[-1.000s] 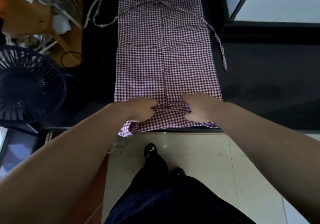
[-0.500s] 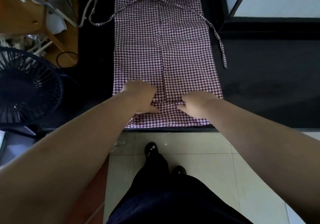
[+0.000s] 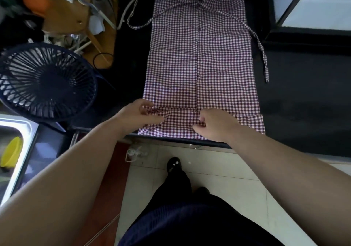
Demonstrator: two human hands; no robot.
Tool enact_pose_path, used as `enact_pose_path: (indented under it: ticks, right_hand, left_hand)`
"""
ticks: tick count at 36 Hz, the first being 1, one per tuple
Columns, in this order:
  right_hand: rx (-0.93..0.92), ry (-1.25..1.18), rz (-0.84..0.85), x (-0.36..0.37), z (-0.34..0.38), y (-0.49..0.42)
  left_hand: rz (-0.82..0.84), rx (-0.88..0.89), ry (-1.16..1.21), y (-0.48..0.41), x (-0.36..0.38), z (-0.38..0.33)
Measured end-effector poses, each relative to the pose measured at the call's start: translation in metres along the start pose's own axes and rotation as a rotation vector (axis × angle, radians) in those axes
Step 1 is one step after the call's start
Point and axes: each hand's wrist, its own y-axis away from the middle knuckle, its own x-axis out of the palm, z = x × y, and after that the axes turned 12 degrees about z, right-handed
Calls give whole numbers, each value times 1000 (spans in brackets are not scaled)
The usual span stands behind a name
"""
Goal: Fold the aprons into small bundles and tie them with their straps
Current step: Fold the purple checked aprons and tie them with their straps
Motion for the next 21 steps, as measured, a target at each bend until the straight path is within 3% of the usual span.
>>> enact_pose_path:
  ticks: [3,6,9,17,19,21]
  right_hand:
    - [12,-21,2,0,2,-1]
    - [22,-48,21,-1,3,0]
    - [25,-54,33,-1,4,0]
    - [-12,-130,9,0,-1,2]
    - [-25,-156,-12,4,-7,3]
    - [-46,-188,-39,8,-11,5]
  left_hand:
    - [-66,24,-35,6,8,18]
    - [-297,35,-46,7,17,25]
    - [-405,44,-17,5,22,25]
    - [-576,-121,-367,-6,29,24]
    - [-698,-10,-522,-2,41,22]
    - [-704,316,-708,1,54,17]
